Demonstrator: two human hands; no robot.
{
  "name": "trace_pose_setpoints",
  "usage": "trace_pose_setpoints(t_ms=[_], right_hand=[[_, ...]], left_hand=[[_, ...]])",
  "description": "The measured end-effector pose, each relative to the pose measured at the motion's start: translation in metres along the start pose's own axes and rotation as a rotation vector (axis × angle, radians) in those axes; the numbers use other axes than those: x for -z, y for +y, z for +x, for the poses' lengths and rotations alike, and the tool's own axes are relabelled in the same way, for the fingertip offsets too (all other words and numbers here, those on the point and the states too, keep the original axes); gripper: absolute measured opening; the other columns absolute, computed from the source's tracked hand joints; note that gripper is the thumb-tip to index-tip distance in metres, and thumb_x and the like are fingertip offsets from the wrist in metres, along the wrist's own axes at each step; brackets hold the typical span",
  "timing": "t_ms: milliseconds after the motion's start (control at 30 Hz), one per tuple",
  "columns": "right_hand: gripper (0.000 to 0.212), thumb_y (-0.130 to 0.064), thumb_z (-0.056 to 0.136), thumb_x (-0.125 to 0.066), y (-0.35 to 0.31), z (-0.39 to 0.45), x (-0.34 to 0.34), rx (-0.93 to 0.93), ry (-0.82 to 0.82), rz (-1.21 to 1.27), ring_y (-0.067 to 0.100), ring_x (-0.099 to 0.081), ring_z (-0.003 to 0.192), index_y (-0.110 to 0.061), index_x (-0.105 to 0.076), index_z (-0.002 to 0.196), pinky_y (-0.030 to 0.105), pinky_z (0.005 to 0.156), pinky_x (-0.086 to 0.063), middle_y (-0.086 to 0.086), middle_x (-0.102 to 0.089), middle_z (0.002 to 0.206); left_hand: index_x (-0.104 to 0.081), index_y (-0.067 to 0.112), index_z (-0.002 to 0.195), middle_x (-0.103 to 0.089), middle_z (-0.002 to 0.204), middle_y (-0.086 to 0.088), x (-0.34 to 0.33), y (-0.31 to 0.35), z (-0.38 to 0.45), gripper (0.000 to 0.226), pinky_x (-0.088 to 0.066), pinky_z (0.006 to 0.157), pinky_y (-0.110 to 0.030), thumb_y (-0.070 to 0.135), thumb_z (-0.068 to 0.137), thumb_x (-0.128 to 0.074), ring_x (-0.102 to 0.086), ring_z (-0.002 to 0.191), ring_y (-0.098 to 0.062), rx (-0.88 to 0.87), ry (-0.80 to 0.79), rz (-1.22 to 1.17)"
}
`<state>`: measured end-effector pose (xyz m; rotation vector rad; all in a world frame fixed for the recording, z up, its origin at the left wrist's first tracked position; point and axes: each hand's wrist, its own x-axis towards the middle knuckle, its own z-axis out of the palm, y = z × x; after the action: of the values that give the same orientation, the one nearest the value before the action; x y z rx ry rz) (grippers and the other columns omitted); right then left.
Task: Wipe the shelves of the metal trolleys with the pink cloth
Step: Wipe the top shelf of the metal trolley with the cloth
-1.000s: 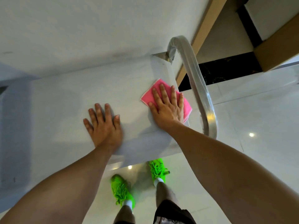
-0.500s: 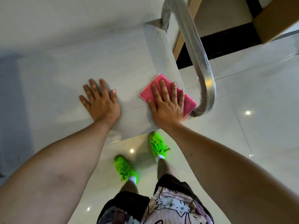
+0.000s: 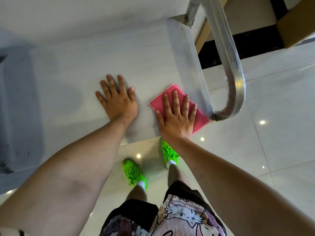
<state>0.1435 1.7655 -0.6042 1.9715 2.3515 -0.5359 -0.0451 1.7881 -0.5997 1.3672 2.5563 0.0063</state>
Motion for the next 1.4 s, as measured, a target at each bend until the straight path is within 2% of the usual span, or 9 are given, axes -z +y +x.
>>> trace_pose_setpoints(t_ms=[167, 300, 533, 667, 767, 867, 967, 1133, 1400], right_hand=[[0.067, -0.067, 0.102, -0.01, -0.035, -0.019, -0.007, 0.172, -0.059, -0.001, 0.032, 0.008, 0.157, -0.039, -0.009, 0.162, 0.053, 0.12, 0.02, -0.007, -0.001, 0.172], [0.068, -0.069, 0.102, -0.006, -0.059, -0.031, -0.017, 0.289, -0.128, 0.002, 0.026, 0.027, 0.153, -0.04, 0.005, 0.162, 0.053, 0.119, 0.024, -0.01, 0.012, 0.171], [0.067, -0.07, 0.101, -0.006, -0.089, -0.041, -0.03, 0.392, -0.179, -0.056, 0.026, 0.03, 0.152, -0.043, 0.015, 0.159, 0.054, 0.119, 0.023, -0.013, 0.019, 0.168], [0.067, -0.07, 0.101, -0.002, -0.086, -0.037, -0.029, 0.425, -0.182, -0.089, 0.025, 0.026, 0.153, -0.042, 0.005, 0.161, 0.052, 0.12, 0.022, -0.012, 0.014, 0.169], [0.067, -0.067, 0.101, -0.005, -0.077, -0.027, -0.023, 0.494, -0.158, -0.1, 0.025, 0.013, 0.156, -0.039, -0.012, 0.162, 0.051, 0.122, 0.016, -0.01, 0.0, 0.171], [0.065, -0.065, 0.102, -0.015, -0.073, -0.007, -0.018, 0.545, -0.132, -0.12, 0.029, 0.001, 0.158, -0.038, -0.019, 0.161, 0.05, 0.124, 0.01, -0.011, -0.005, 0.17], [0.065, -0.063, 0.101, -0.024, -0.075, 0.026, -0.011, 0.531, -0.125, -0.126, 0.03, -0.001, 0.158, -0.04, -0.019, 0.162, 0.052, 0.124, 0.007, -0.011, -0.007, 0.171], [0.064, -0.065, 0.102, -0.018, -0.095, 0.106, 0.003, 0.518, -0.152, -0.148, 0.026, 0.012, 0.157, -0.046, -0.001, 0.161, 0.051, 0.123, 0.013, -0.015, 0.008, 0.17], [0.068, -0.069, 0.1, -0.009, -0.156, 0.206, 0.012, 0.556, -0.125, -0.172, 0.028, 0.014, 0.157, -0.043, 0.003, 0.161, 0.056, 0.124, 0.011, -0.01, 0.01, 0.171]], left_hand=[[-0.013, 0.026, 0.161, -0.004, 0.169, -0.01, 0.006, -0.005, 0.003, 0.066, 0.0, 0.123, -0.056, 0.057, 0.103, -0.024, -0.001, 0.155, -0.033, -0.018, -0.006, -0.027], [-0.018, 0.029, 0.16, -0.009, 0.168, -0.007, 0.015, -0.012, 0.003, 0.068, -0.003, 0.124, -0.051, 0.061, 0.101, -0.025, -0.005, 0.155, -0.03, -0.056, -0.03, -0.044], [-0.041, 0.018, 0.152, -0.026, 0.164, -0.006, 0.033, -0.053, -0.004, 0.054, -0.018, 0.124, -0.037, 0.038, 0.103, -0.05, -0.018, 0.152, -0.022, -0.103, 0.005, -0.391], [-0.051, 0.019, 0.145, -0.034, 0.161, -0.006, 0.033, -0.077, -0.003, 0.044, -0.019, 0.124, -0.038, 0.027, 0.101, -0.052, -0.023, 0.151, -0.027, -0.144, 0.022, -0.302], [-0.045, 0.024, 0.15, -0.032, 0.162, -0.005, 0.03, -0.087, -0.002, 0.046, -0.018, 0.124, -0.043, 0.028, 0.104, -0.044, -0.021, 0.151, -0.031, -0.199, 0.014, -0.194], [-0.035, 0.025, 0.155, -0.024, 0.166, -0.004, 0.026, -0.093, -0.001, 0.051, -0.013, 0.125, -0.041, 0.022, 0.104, -0.039, -0.016, 0.153, -0.03, -0.235, -0.021, -0.155], [-0.033, 0.025, 0.156, -0.023, 0.166, -0.005, 0.025, -0.094, 0.003, 0.055, -0.012, 0.125, -0.04, 0.024, 0.102, -0.043, -0.016, 0.153, -0.03, -0.243, -0.043, -0.129], [-0.04, 0.023, 0.153, -0.03, 0.163, -0.01, 0.026, -0.095, 0.001, 0.057, -0.016, 0.123, -0.042, 0.026, 0.096, -0.033, -0.023, 0.151, -0.034, -0.244, -0.003, -0.146], [-0.048, 0.018, 0.149, -0.034, 0.161, -0.008, 0.031, -0.085, -0.009, 0.055, -0.014, 0.123, -0.041, 0.017, 0.095, -0.04, -0.025, 0.151, -0.031, -0.182, 0.051, -0.237]])
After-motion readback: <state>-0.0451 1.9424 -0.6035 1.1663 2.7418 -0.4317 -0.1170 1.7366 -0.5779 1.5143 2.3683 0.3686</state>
